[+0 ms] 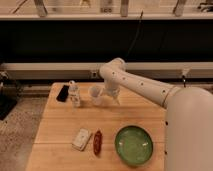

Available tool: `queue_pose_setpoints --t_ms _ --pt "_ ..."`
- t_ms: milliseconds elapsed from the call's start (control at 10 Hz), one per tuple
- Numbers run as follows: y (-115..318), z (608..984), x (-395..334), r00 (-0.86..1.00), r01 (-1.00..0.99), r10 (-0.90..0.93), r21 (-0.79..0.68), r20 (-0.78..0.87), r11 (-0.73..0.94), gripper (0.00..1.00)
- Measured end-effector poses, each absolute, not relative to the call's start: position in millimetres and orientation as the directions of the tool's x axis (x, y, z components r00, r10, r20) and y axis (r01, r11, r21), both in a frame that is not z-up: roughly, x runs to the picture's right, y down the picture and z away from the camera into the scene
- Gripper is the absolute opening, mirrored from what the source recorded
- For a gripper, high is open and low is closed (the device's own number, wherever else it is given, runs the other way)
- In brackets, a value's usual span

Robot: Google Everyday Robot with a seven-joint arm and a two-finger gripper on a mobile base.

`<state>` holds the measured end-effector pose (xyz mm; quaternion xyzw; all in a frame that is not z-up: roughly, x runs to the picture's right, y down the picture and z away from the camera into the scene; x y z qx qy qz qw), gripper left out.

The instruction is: Place the ceramic cup in the ceramic bowl

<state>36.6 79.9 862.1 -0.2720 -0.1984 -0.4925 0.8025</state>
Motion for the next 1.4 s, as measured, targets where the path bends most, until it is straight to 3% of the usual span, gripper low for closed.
queue_pose_setpoints --t_ms 1100,1200,1400 --pt "54.1 893.6 -3.7 0.355 0.932 -0.671 -0.189 0.651 0.309 0.80" --pt "53.3 894.1 -5.9 0.348 0.934 -0.673 -0.182 0.652 0.307 0.77" --pt "53.2 893.9 -8.7 0.339 0.937 -0.675 -0.173 0.656 0.303 0.60"
